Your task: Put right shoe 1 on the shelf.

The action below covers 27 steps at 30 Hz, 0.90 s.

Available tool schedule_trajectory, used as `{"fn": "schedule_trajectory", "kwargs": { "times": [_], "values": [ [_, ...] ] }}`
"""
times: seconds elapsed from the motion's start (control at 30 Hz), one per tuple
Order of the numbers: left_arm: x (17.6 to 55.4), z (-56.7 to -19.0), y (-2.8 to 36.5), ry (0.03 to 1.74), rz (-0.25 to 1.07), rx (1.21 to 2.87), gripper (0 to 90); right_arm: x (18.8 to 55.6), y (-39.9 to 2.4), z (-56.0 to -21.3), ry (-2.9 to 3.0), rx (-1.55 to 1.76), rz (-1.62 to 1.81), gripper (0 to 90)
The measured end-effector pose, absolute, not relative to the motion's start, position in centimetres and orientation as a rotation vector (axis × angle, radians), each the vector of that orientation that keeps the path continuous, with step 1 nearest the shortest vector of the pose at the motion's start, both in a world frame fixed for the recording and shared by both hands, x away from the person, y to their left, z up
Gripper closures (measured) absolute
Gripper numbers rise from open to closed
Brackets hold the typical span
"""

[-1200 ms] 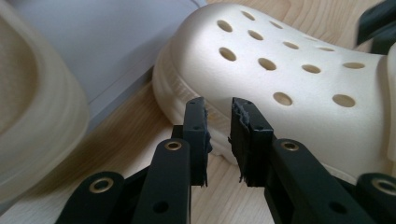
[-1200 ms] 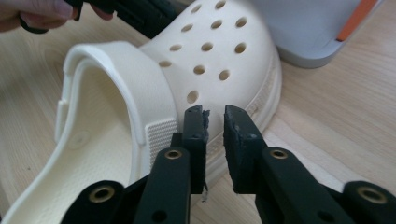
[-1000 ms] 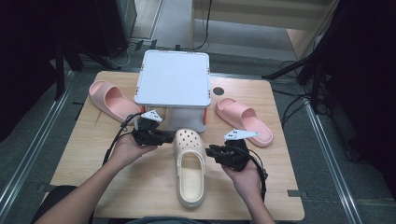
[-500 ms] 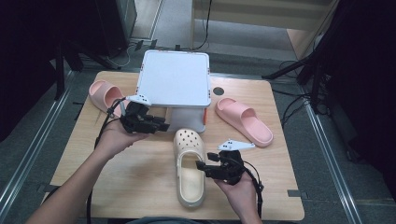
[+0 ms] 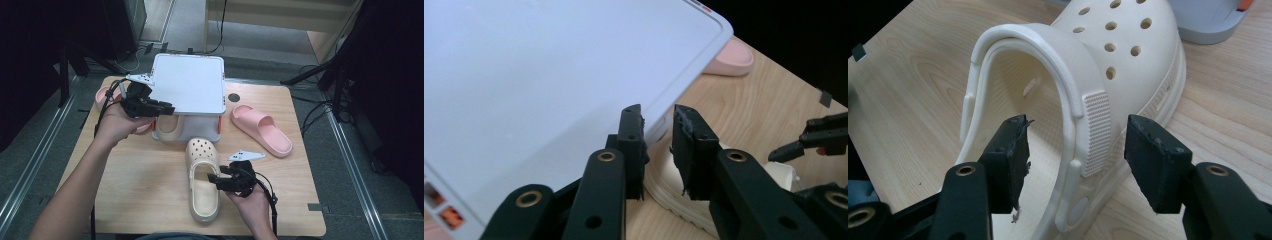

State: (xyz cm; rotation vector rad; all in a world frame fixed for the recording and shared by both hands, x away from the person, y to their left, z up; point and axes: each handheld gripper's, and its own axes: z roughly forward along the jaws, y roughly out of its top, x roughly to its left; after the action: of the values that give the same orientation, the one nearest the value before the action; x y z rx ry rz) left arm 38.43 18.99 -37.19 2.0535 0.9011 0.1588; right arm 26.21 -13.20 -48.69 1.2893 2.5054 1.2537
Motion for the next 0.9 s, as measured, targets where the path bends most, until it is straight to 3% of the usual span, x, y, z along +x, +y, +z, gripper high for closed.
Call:
{"fn": "schedule_trajectory", "kwargs": {
  "times": [0.2,0.5,0.87,0.9],
  "values": [
    [39.9,-37.5,20.1,0.937,0.188,2.035,79.9,26.4,-12.4,-49.4,2.508,1.277,1.203,44.9],
    [40.3,-38.7,21.1,0.96,0.23,2.007,79.3,27.8,-12.1,-50.4,2.489,1.283,1.147,45.1],
    [40.1,-38.8,20.9,0.951,0.27,2.016,78.7,27.8,-12.2,-50.2,2.446,1.301,1.162,62.6],
    [40.0,-38.8,20.9,0.95,0.276,2.018,78.7,27.8,-12.2,-50.0,2.432,1.29,1.141,68.1]
  ]
}}
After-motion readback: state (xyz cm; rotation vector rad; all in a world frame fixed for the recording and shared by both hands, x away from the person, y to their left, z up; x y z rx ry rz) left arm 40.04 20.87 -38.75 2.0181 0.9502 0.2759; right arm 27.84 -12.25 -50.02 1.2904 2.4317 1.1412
